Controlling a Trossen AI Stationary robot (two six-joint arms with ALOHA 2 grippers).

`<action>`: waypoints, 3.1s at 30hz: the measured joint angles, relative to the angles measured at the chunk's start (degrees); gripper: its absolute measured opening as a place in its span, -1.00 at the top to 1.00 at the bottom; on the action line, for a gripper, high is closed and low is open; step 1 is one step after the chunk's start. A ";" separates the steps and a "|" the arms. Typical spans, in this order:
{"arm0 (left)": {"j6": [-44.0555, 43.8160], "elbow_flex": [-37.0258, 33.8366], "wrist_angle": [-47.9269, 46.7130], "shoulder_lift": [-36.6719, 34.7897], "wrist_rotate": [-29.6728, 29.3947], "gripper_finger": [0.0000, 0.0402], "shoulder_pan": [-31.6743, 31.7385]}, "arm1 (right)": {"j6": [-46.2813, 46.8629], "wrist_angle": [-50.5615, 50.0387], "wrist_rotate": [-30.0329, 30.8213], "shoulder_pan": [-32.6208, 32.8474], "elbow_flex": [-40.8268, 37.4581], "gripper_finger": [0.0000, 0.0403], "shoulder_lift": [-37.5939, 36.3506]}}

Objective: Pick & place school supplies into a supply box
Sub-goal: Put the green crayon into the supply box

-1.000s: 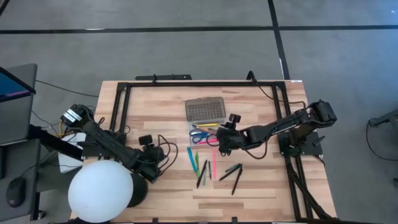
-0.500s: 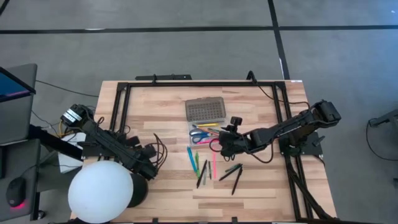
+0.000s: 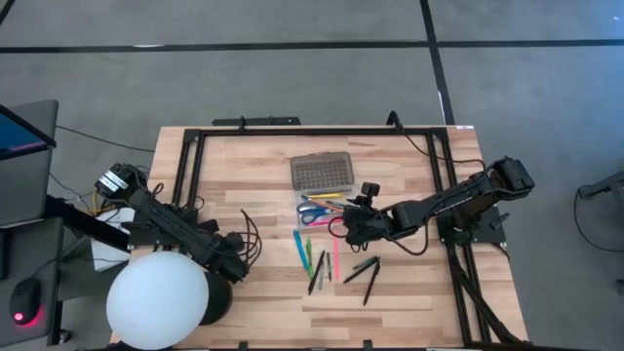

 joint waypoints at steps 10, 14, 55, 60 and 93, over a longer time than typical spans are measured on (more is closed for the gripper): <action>3.88 -1.27 2.11 1.12 0.35 0.38 -0.15 | 0.00 -0.04 -0.13 0.00 0.00 0.45 0.01; 3.91 -2.58 2.75 1.12 2.24 0.38 -0.19 | 0.00 -0.02 -0.17 0.00 0.00 0.45 0.02; 15.37 -2.78 6.17 1.12 -0.66 0.38 -3.99 | 0.46 -0.02 -3.13 0.01 0.04 0.45 0.04; 15.18 -2.78 6.51 1.12 -3.73 0.38 -4.01 | 0.46 -0.02 -3.13 0.00 0.04 0.45 0.04; 5.16 -2.80 3.87 1.12 -8.94 0.38 6.04 | 0.44 0.49 -3.21 0.00 0.04 0.45 0.07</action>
